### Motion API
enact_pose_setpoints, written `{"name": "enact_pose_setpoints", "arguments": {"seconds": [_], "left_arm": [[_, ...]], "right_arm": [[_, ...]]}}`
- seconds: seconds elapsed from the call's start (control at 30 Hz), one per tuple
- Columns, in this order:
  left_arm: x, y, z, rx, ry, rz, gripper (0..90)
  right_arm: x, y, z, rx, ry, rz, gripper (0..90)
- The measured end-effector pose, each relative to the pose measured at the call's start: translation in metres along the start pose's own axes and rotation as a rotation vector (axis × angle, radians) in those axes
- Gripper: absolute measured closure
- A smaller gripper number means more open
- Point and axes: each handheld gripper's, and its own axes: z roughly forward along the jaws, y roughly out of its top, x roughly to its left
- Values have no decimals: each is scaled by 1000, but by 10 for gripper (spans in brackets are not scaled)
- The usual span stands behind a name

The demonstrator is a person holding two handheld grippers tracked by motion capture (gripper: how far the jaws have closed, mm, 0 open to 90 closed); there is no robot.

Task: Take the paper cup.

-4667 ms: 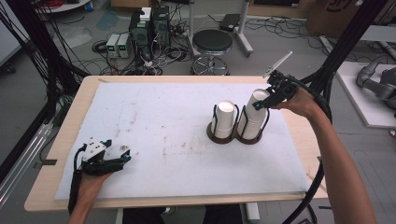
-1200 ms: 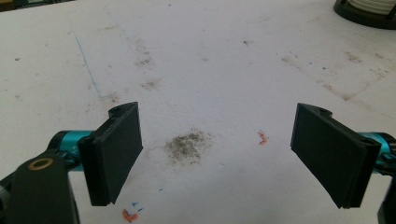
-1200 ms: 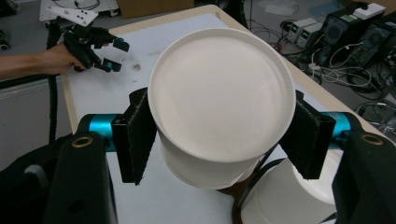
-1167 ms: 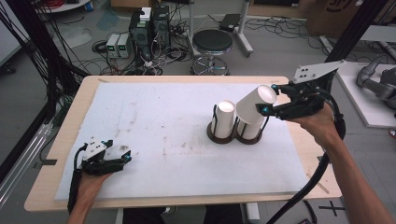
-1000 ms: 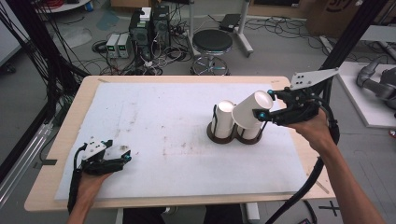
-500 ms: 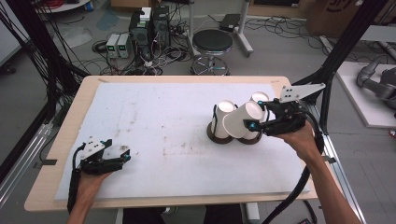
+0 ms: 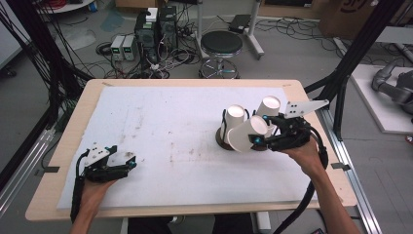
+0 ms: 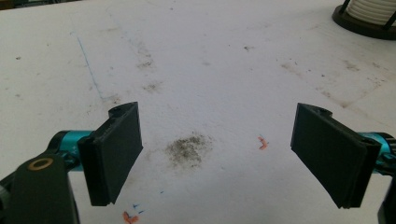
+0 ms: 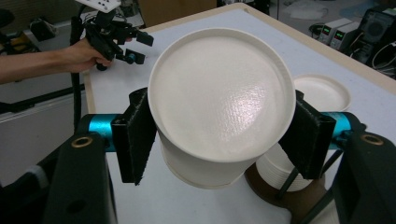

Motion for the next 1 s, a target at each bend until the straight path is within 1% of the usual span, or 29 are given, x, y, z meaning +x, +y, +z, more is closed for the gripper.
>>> {"name": "enact_pose_setpoints", "arguments": {"seconds": [0.2, 0.33, 0.43, 0.73, 0.87, 1.0], "left_arm": [[0, 0, 0, -1, -1, -6, 163], [0, 0, 0, 0, -1, -3, 163], [1, -1, -1, -4, -6, -12, 163], [0, -1, 0, 4, -2, -3, 163], [0, -1, 0, 3, 3, -10, 163], [0, -1, 0, 4, 5, -7, 163]], "right_arm": [[4, -8, 9, -9, 15, -10, 338], [4, -13, 12, -14, 20, -1, 337], [3, -13, 14, -15, 27, 4, 337], [2, -14, 16, -20, 31, 2, 337], [2, -16, 16, -21, 35, 1, 337], [1, -18, 16, -20, 37, 2, 337]]}}
